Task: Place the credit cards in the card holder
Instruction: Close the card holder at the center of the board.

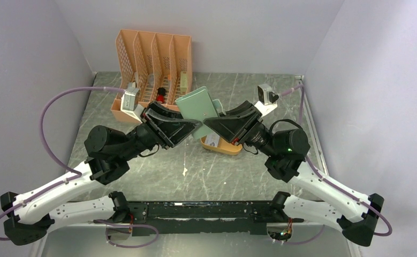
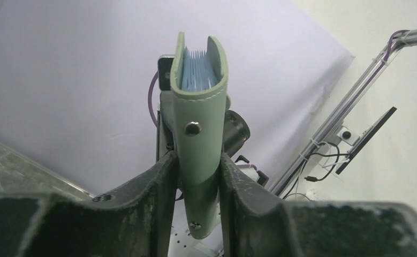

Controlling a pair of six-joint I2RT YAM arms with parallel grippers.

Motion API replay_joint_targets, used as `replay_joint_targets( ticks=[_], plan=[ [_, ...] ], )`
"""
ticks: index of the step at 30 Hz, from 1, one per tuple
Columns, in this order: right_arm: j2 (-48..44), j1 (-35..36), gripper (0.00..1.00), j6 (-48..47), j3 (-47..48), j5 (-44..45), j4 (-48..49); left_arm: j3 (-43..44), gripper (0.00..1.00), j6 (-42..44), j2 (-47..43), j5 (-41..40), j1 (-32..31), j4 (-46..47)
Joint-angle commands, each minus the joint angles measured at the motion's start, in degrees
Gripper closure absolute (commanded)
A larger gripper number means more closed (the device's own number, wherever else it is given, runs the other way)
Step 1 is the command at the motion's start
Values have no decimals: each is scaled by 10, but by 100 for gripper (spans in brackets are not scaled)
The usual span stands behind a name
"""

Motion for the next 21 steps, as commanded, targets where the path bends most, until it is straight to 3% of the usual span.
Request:
replay_joint_targets(
  ticks=[1,7,9,12,18,19,21],
  plan=[
    [-7,8,100,-15,-6,16,9,22,64,1,2,-1,0,28],
    [-10,10,100,-16,-14,21,12,17,64,3,-7,-21,0,26],
    [-10,11,100,-17,-13,20,10,16,71,5,-7,-19,0,26],
    [-8,13,100,-18,-11,19,9,22,93,9,-3,-11,0,20],
    [-22,13,100,-30,-11,21,-19,12,95,13,-17,-26,0,3],
    [-27,13,93,-41,-4,20,-45,11,95,14,-22,-32,0,-9],
    [-41,13,67,-74,23,26,-121,18,95,19,-32,-52,0,-50]
  ],
)
